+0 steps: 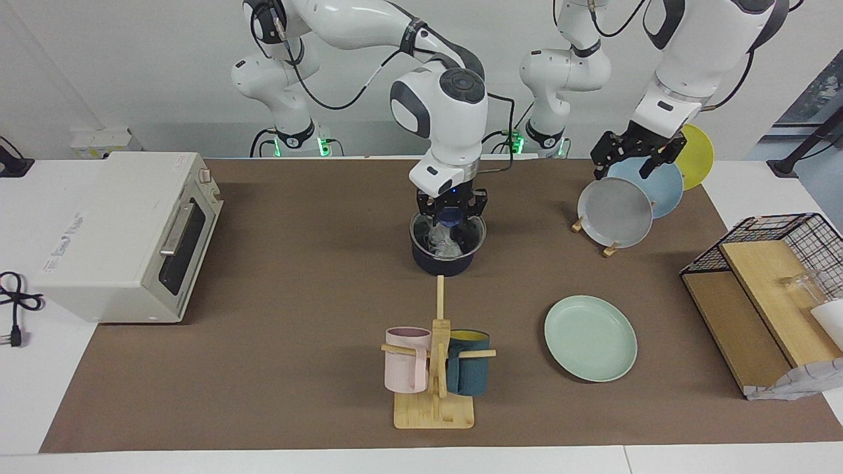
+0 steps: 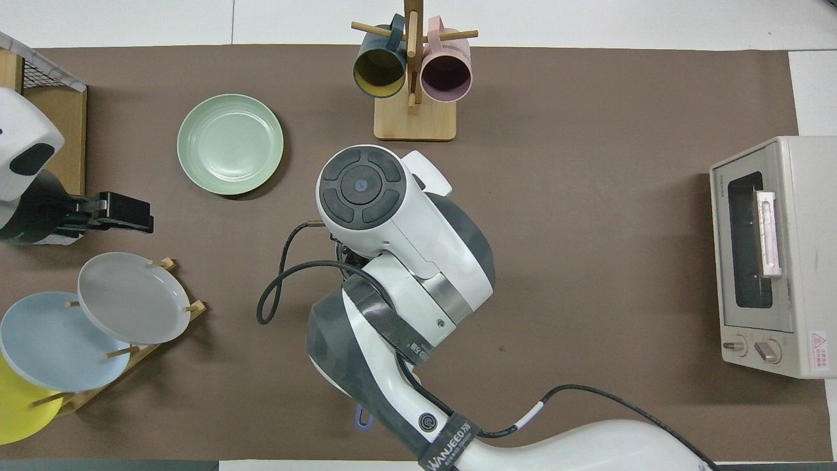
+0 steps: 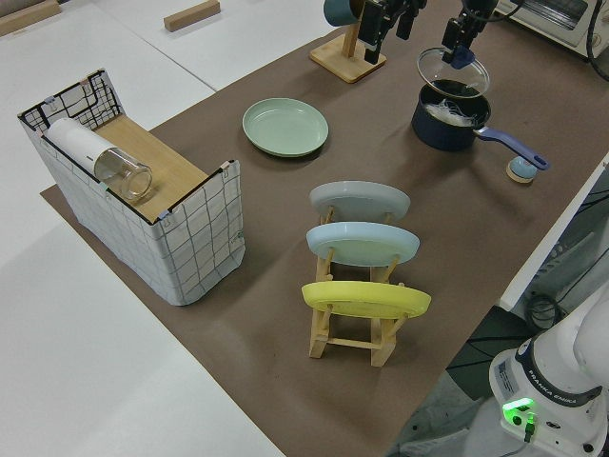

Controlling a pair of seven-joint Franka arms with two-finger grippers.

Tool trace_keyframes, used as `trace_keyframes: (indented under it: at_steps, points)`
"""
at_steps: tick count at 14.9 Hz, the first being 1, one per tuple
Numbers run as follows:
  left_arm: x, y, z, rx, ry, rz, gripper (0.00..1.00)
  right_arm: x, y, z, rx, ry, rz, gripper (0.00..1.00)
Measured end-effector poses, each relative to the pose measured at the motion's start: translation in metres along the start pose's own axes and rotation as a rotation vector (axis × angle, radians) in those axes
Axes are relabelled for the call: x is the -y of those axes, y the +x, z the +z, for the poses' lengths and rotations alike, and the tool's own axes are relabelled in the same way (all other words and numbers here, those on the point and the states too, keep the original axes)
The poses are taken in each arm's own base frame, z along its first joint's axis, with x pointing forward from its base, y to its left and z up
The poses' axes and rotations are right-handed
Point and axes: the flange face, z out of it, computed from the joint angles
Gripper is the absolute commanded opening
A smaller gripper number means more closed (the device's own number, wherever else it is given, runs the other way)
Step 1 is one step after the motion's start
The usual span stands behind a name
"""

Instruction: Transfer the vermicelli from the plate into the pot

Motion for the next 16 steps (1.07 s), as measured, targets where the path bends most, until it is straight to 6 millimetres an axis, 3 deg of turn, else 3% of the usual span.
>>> trace_keyframes:
  at_steps: [4, 16]
  points:
    - [0.000, -0.002, 0.001, 0.021, 0.008, 0.001, 1.00, 0.000, 0.001, 0.026, 0.020, -0.014, 0.003, 0.18]
    - [-0.002, 0.015, 0.000, 0.041, 0.017, 0.002, 1.00, -0.003, -0.011, 0.042, 0.113, 0.002, 0.029, 0.19]
